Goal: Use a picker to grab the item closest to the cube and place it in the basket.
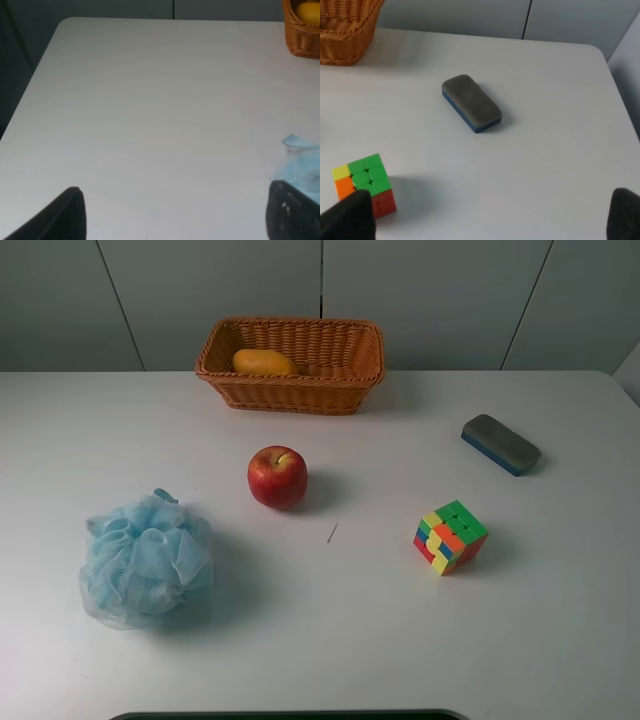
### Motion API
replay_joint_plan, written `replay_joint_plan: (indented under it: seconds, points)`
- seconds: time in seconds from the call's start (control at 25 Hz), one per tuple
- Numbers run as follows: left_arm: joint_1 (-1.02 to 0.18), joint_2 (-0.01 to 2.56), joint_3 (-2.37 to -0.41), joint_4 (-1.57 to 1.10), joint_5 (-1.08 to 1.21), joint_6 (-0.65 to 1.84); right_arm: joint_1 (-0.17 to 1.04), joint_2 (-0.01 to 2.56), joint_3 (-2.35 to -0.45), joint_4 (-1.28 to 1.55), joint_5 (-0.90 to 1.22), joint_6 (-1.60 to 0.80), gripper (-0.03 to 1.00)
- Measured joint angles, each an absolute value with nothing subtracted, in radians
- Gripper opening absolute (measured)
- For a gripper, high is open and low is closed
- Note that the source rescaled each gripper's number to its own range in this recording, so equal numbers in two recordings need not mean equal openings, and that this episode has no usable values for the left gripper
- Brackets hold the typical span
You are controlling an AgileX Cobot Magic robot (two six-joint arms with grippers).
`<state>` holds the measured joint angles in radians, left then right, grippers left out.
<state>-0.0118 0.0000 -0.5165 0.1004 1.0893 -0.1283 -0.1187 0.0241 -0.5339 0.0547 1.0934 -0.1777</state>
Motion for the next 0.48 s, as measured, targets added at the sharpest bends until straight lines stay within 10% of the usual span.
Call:
replay_joint_plan:
  seconds: [0.48]
  points:
    - [-0.012, 0.0, -0.517, 0.1, 1.089, -0.128, -0.009, 0.004, -0.514, -0.069, 1.1, 0.056, 1.0]
